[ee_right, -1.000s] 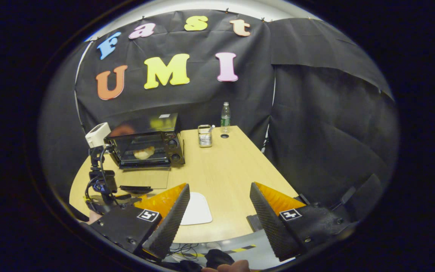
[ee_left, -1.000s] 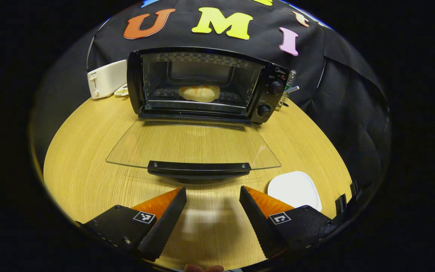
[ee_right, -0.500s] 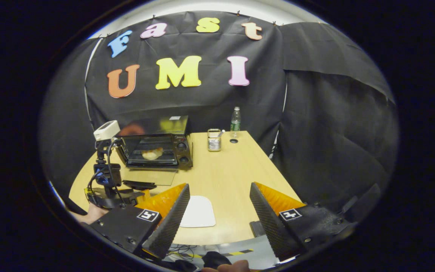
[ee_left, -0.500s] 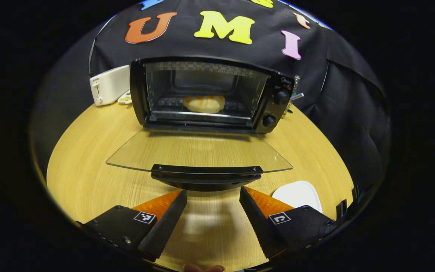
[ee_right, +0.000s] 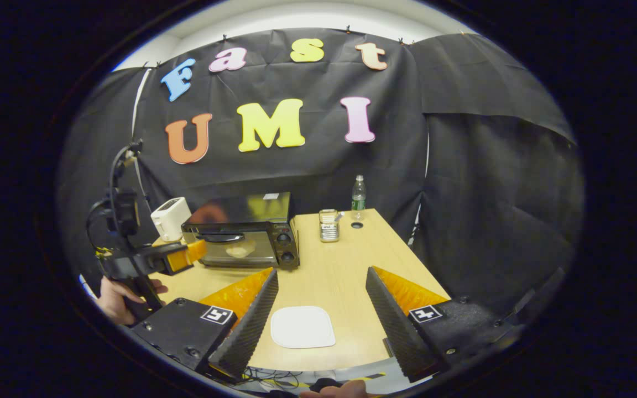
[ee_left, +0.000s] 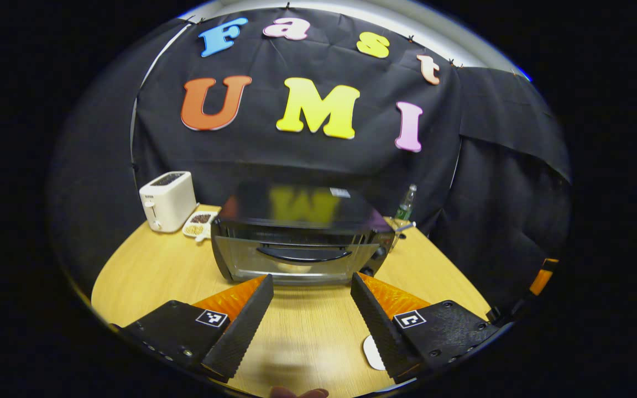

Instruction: Open the electric oven with the left hand, put the food in, and close the electric oven.

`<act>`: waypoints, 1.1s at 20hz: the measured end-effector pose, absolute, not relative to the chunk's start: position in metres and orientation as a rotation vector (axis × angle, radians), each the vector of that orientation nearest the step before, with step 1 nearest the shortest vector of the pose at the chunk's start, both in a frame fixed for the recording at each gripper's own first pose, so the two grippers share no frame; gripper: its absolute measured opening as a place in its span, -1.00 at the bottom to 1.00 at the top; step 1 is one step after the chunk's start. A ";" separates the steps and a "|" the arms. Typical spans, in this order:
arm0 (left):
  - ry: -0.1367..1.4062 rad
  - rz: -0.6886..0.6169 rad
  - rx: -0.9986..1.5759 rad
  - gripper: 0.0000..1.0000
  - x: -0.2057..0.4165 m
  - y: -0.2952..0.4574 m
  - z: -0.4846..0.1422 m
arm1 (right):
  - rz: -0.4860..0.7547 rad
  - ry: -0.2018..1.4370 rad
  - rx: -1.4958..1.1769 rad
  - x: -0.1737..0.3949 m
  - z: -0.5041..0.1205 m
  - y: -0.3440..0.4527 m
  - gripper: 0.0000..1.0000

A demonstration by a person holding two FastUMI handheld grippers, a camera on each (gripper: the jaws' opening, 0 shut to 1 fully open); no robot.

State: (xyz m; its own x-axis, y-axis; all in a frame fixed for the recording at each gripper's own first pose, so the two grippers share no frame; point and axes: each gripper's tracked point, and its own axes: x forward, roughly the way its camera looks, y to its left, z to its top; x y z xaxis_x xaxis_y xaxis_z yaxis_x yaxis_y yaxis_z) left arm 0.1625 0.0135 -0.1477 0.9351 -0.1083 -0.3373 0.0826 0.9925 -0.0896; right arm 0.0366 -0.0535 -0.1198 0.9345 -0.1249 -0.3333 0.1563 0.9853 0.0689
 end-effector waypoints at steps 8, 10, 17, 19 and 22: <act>0.089 -0.031 0.006 0.86 0.111 0.068 -0.011 | -0.058 0.152 0.059 0.055 -0.039 -0.001 0.94; 0.059 0.002 0.023 0.86 0.089 0.085 0.006 | -0.026 0.134 0.074 0.059 -0.030 0.018 0.94; -0.005 0.062 0.001 0.85 0.014 0.107 0.027 | 0.061 0.069 0.078 0.048 -0.011 0.078 0.94; -0.001 0.078 -0.009 0.85 -0.001 0.113 0.025 | 0.094 0.069 0.075 0.040 -0.014 0.094 0.94; 0.004 0.088 -0.010 0.85 -0.013 0.119 0.021 | 0.115 0.064 0.066 0.033 -0.015 0.108 0.94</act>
